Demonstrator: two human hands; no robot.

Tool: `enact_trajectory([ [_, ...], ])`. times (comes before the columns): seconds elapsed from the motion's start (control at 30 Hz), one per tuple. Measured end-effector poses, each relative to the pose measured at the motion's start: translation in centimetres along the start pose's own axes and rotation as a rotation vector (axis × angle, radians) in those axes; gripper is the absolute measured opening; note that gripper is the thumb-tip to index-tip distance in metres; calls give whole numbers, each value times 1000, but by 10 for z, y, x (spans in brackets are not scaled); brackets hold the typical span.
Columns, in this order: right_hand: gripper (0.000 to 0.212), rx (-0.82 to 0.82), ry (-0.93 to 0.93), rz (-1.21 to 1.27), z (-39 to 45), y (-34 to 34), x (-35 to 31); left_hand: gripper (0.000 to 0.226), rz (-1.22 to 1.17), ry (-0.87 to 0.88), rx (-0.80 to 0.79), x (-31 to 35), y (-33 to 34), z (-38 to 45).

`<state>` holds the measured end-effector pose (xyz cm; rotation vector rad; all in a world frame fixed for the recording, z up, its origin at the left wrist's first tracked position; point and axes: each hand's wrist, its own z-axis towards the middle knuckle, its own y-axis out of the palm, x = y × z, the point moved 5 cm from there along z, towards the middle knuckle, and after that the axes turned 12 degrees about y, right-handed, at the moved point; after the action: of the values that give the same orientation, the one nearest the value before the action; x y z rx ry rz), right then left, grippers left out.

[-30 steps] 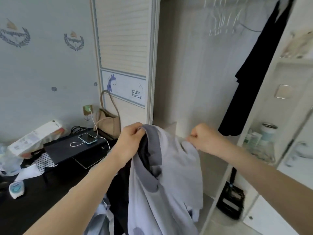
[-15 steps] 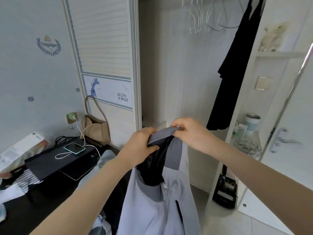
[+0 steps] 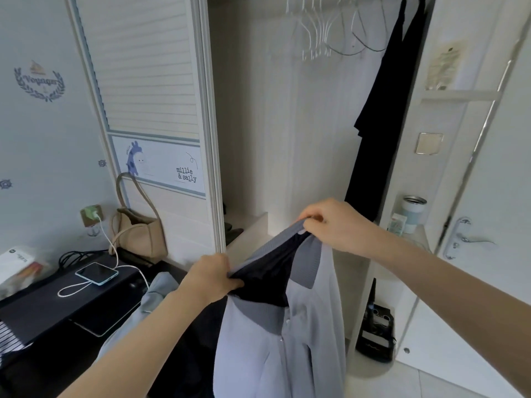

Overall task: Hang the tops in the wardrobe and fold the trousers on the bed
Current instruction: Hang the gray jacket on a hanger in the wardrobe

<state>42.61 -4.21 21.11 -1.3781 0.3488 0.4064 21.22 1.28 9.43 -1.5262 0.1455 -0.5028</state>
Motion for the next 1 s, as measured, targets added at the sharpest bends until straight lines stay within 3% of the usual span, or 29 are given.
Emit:
enact_trajectory([
  [0.1, 27, 131, -7, 10, 22, -10, 13, 36, -280, -55, -157, -1, 17, 18],
  [0.2, 25, 195, -16, 29, 48, -26, 27, 40, -635, 23, -282, 9, 5, 37],
  [0.3, 24, 193, 20, -22, 84, -45, 45, 20, -826, 92, -323, 11, -31, 61],
  [0.4, 24, 46, 98, 61, 119, -49, 59, 25, -925, -26, -19, -5, -71, 109],
  [0.47, 14, -100, 113, 128, 134, -40, 62, 27, -1132, -127, 195, -3, -89, 137],
  [0.53, 9, -227, 100, 129, 147, -26, 63, 20, -1439, -190, 294, 10, -100, 160],
  [0.6, 16, -161, 56, 66, 172, -20, 68, 24, -1605, -216, 305, 28, -109, 181],
  [0.7, 19, 151, 120, 57, 214, -34, 89, 21, -1524, -167, 162, 42, -121, 198],
  [0.8, 9, 408, 143, 159, 233, -61, 109, 28, -1060, -162, 46, 32, -121, 208],
  [0.9, 20, 423, 125, 447, 247, -73, 107, 34, -473, -185, 108, 21, -122, 225],
  [0.93, 26, 360, 158, 632, 251, -72, 103, 36, -440, -195, 140, 20, -123, 231],
  [1.0, 33, 256, 251, 928, 261, -67, 98, 33, -645, -239, 202, 16, -122, 242],
])
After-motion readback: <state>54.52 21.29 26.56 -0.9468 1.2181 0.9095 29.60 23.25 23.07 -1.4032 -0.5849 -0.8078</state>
